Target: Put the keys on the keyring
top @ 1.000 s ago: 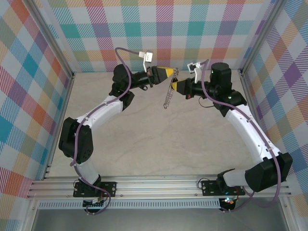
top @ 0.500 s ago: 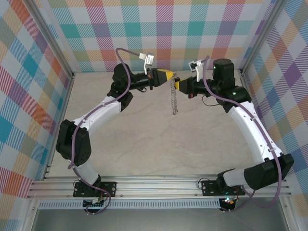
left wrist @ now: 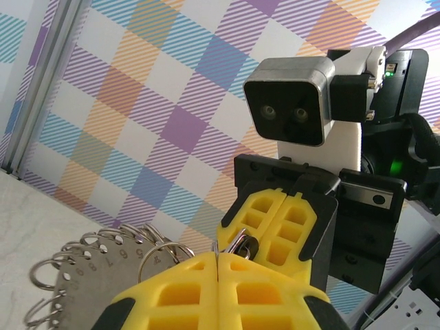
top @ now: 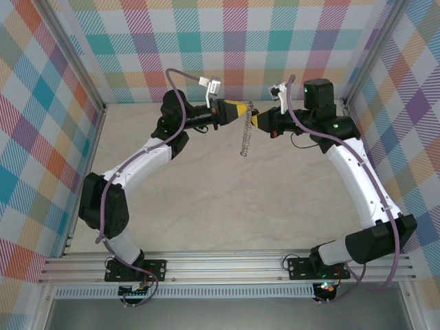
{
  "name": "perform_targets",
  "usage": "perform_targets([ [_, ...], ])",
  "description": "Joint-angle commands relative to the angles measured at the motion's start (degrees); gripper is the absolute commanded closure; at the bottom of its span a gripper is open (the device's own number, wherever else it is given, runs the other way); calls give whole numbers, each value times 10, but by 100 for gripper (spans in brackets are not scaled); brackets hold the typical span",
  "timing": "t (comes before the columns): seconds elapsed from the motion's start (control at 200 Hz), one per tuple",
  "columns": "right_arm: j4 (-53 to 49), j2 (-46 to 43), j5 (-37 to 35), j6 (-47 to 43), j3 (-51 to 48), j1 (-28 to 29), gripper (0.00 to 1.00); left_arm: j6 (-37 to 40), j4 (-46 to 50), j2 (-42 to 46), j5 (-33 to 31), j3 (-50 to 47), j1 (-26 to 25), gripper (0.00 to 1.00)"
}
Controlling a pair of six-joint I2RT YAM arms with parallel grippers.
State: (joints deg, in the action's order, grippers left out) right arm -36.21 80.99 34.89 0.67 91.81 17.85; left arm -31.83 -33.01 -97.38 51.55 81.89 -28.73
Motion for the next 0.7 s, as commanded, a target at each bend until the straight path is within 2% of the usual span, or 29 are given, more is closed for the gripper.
perform_targets([
  [0.0, -17, 9, -9, -21, 25, -9, 100, 16, -14, 32, 17, 1, 1, 100],
  [0.28, -36, 28, 3, -34, 52, -8, 100, 23, -2, 32, 29, 5, 1, 100],
  [0.695, -132, 54, -64, -136, 115, -15, 100, 81, 76, 42, 55, 23, 1, 100],
])
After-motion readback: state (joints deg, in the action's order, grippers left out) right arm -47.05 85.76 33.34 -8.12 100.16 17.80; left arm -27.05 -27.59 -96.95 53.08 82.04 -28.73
